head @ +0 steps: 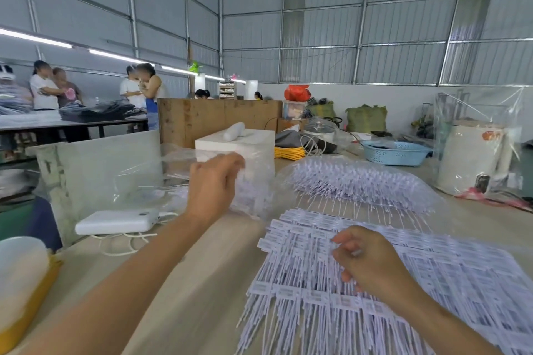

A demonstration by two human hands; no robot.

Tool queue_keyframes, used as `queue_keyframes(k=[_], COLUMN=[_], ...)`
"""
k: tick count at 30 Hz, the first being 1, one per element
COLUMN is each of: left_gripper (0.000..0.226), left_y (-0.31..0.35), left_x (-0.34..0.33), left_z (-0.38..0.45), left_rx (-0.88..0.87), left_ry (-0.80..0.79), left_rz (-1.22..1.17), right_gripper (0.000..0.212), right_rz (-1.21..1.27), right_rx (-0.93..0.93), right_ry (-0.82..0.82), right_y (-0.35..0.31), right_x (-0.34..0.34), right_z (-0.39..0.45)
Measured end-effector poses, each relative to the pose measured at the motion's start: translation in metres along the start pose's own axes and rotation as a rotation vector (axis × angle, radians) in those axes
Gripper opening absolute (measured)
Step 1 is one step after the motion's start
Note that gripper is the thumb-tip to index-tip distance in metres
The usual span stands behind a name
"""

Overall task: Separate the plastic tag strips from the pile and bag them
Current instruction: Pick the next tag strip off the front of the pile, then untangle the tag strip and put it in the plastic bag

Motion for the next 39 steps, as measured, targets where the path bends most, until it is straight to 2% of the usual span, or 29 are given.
queue_keyframes(k=[1,3,4,5,9,11,16,18,21,23,26,27,29,32,34,35,37,38,39], left_gripper=[0.022,0.026,0.025,0.024,0.016,0.016,0.020,0.015,0.013,0.025,0.042,0.046,0.040,0.026,0.028,0.030,0.033,0.034,0.038], left_y=[0.014,0.038,0.044,0.047,0.051,0.056,0.075,0.078,0.072,0.061,0.038,0.025,-0.006,-0.037,-0.054,-0.060,-0.060,-0.057,-0.053], left_x=[-0.013,-0.054,-0.064,-0.066,-0.050,-0.042,-0.026,-0.019,-0.014,-0.012,-0.011,-0.013,-0.020,-0.021,-0.010,-0.001,0.022,0.028,0.025], left_z=[-0.011,-0.052,-0.069,-0.077,-0.071,-0.069,-0.072,-0.073,-0.082,-0.091,-0.099,-0.099,-0.099,-0.099,-0.088,-0.081,-0.075,-0.077,-0.084], left_rx=[-0.162,-0.419,-0.486,-0.496,-0.303,-0.270,-0.328,-0.347,-0.392,-0.407,-0.450,-0.422,-0.358,-0.358,-0.287,-0.251,-0.288,-0.347,-0.401], left_ry=[-0.155,-0.603,-0.719,-0.736,-0.543,-0.476,-0.411,-0.399,-0.424,-0.463,-0.476,-0.490,-0.567,-0.605,-0.542,-0.466,-0.282,-0.299,-0.388], left_rz=[0.089,0.264,0.305,0.296,0.075,-0.008,-0.057,-0.092,-0.132,-0.133,-0.060,0.007,0.183,0.415,0.426,0.382,0.265,0.236,0.216], right_gripper=[0.012,0.014,0.014,0.014,0.009,0.007,0.051,0.059,0.069,0.060,0.013,0.009,0.027,0.020,0.020,0.020,0.024,0.027,0.029], right_rz=[0.001,0.018,0.031,0.045,0.040,0.068,-0.037,-0.064,-0.119,-0.196,-0.282,-0.260,-0.130,0.191,0.386,0.465,0.516,0.502,0.481], right_rx=[-0.004,-0.040,-0.059,-0.070,0.011,0.076,0.195,0.216,0.140,0.105,0.134,0.151,0.161,0.162,0.134,0.131,0.135,0.127,0.098], right_ry=[0.009,0.010,0.011,0.013,0.024,0.018,0.006,0.038,0.130,0.152,0.146,0.162,0.242,0.435,0.486,0.496,0.512,0.503,0.477], right_y=[0.004,0.012,0.015,0.017,0.007,-0.008,-0.047,-0.057,-0.056,-0.053,-0.055,-0.056,-0.054,-0.050,-0.048,-0.047,-0.045,-0.042,-0.037], right_x=[0.005,0.013,0.017,0.019,0.012,-0.002,-0.060,-0.079,-0.093,-0.096,-0.094,-0.090,-0.077,-0.049,-0.040,-0.038,-0.035,-0.034,-0.034], right_z=[-0.002,-0.006,-0.007,-0.008,-0.007,-0.004,0.013,0.020,0.032,0.040,0.051,0.053,0.056,0.061,0.064,0.064,0.062,0.063,0.065])
Point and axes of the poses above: each hand's wrist, its own z-axis towards the middle knuckle, its own x-axis out of the back of the hand, y = z × x, the point moved 7 cm from there along z, towards the middle knuckle, and after that the axes turned 14 degrees about z, right-handed, at the moved point
